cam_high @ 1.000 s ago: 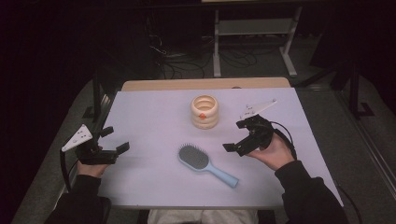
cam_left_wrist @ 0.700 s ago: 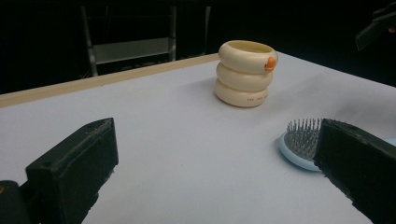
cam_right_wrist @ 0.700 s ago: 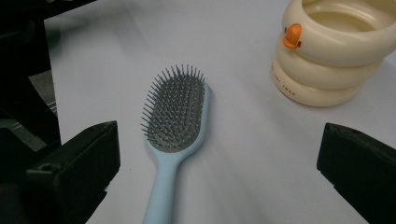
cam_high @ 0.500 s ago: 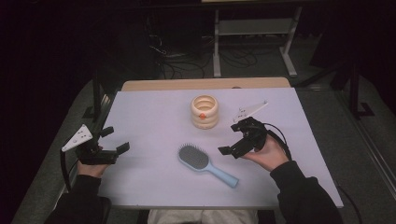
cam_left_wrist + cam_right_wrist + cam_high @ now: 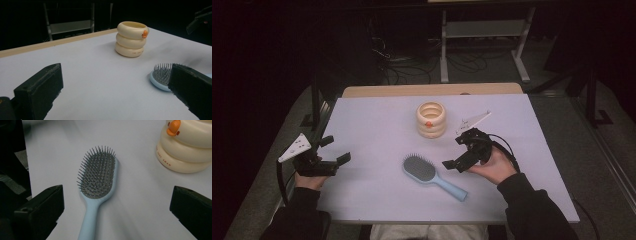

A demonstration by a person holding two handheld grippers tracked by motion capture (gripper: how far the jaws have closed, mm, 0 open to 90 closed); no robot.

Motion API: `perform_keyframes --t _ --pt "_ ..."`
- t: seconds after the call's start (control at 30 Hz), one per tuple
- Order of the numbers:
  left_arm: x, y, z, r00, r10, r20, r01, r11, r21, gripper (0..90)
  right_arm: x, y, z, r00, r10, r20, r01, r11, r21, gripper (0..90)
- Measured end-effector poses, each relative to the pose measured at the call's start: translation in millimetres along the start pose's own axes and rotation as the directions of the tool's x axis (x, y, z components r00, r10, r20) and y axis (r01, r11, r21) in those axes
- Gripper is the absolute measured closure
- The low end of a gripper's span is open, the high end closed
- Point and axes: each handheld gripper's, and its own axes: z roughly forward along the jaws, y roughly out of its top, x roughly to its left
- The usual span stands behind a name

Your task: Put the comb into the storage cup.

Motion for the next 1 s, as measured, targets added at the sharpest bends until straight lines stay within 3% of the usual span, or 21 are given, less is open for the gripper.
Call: perform_keyframes --t 0.5,1.0 --pt "-0.3 -0.1 0.4 1.0 -0.001 0.002 0.001 1.0 0.001 0.0 2.3 -1.2 13.4 0.9998 -0.01 -0.016 0.01 0.999 0.043 0.0" --pt "-0.4 -0.4 1.1 1.0 0.002 0.005 -0.002 1.0 0.005 0.0 5.1 -4.7 33.4 0.9991 -0.029 -0.031 0.033 0.993 0.118 0.0"
